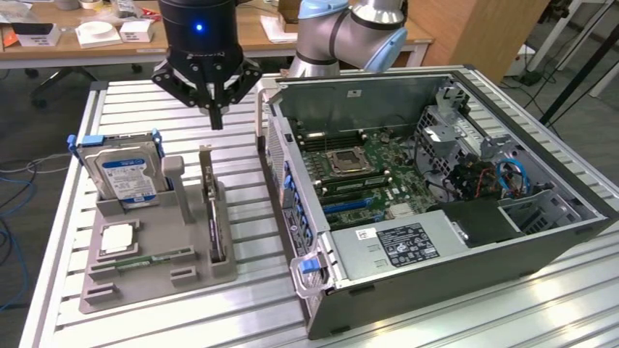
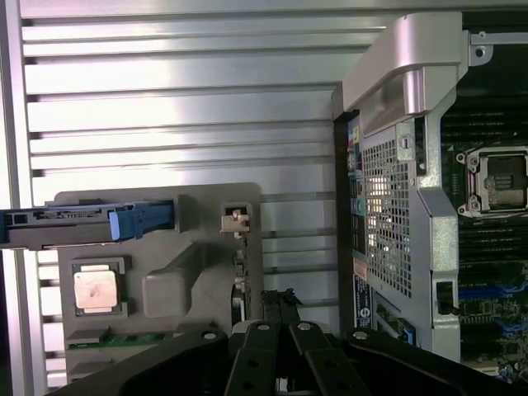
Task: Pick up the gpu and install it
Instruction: 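Reach for the gpu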
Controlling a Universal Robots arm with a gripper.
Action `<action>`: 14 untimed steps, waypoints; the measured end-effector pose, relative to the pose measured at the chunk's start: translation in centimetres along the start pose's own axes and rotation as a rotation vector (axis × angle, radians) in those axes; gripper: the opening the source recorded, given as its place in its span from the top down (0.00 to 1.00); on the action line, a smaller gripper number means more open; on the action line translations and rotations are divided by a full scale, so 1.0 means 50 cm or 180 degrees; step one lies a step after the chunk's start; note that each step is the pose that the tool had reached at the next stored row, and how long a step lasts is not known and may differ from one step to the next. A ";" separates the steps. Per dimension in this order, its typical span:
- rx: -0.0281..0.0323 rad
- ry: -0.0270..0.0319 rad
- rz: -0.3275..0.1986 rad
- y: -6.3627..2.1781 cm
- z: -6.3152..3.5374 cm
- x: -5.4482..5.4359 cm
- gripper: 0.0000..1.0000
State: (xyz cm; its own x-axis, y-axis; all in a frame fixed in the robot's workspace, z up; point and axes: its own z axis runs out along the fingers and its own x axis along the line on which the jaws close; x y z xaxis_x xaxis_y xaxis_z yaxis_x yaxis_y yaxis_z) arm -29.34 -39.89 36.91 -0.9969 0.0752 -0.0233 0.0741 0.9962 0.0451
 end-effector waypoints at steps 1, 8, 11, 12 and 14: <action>0.0000 0.0000 0.0000 0.000 0.001 0.002 0.89; 0.0000 0.0000 0.0000 0.000 0.001 0.004 0.89; 0.0000 0.0000 0.0000 0.000 0.002 0.005 0.89; 0.0000 0.0000 0.0000 0.000 0.002 0.005 0.89; 0.0000 0.0000 0.0000 -0.001 0.002 0.006 0.89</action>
State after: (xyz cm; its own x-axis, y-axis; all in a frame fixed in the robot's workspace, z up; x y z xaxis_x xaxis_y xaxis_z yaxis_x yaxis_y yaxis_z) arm -29.65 -39.88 36.79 -0.9969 0.0753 -0.0233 0.0742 0.9962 0.0450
